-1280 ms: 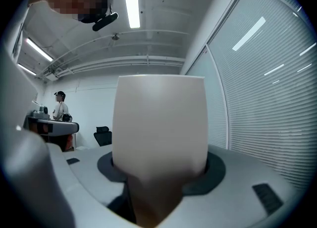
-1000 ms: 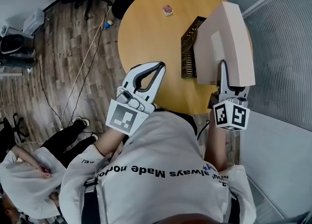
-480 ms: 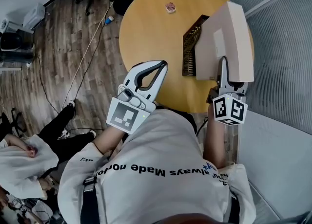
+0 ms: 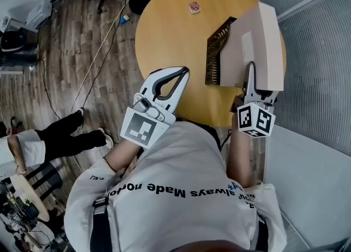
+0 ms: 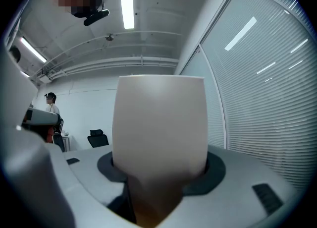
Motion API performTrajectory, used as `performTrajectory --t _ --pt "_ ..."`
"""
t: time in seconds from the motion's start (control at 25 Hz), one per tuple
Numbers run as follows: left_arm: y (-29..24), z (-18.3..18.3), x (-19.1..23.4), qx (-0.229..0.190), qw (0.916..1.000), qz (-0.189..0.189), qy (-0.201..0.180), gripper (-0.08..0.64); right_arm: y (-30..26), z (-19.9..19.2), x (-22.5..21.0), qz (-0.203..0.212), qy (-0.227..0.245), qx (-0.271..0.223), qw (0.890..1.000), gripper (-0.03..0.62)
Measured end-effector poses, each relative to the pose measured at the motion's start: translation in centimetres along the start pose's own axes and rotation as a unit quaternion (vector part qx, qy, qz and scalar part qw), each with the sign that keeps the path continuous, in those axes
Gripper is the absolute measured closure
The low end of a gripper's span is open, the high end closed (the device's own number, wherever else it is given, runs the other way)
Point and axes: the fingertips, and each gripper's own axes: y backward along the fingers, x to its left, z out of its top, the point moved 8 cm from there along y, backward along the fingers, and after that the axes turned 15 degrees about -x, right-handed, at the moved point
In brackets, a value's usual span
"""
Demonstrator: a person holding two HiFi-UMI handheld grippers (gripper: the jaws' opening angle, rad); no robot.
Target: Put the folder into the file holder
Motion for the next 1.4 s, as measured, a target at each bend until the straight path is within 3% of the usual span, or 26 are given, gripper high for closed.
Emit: performTrajectory --t 1.4 --pt "0.0 0.0 -0.2 -0.005 0.9999 0.011 -0.001 0.535 -0.1 -4.1 0.0 -0.01 -0.001 -0.014 1.0 0.314"
